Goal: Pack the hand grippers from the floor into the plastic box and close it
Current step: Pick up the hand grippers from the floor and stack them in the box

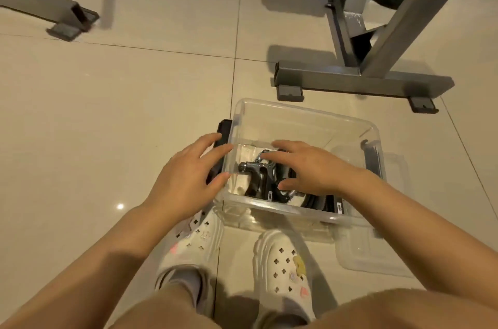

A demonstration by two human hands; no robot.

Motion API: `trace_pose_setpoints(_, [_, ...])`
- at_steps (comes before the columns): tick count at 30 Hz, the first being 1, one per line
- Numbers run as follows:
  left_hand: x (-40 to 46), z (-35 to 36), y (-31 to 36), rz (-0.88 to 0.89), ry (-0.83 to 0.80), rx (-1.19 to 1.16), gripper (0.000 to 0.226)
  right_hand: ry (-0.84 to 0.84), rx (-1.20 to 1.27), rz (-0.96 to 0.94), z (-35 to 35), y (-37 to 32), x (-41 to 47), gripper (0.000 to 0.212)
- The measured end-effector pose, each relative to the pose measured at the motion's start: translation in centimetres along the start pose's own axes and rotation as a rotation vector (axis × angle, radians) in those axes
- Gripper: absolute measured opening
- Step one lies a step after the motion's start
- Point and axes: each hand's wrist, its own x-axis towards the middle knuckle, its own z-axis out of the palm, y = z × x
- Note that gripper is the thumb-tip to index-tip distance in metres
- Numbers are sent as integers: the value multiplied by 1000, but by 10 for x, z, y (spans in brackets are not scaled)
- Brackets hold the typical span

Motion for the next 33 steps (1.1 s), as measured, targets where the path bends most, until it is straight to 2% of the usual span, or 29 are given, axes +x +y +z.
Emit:
trace_pose_setpoints(9, [-171,-130,8,-352,297,149,44,97,-175,-451,-79,-186,-17,73])
trace_pose_setpoints(16, [-332,-188,39,-739,464,220,34,-25,-176,-697,-105,-318,-67,79])
trace_pose_setpoints(25, [-490,-214,104,-1140,721,243,31,-69,-287,-918,-111,-448,-140,65])
trace_pose_setpoints(33, [-584,-188,88,-1341,1026,58,21,-135,-464,-1163,-67,-582,-147,60])
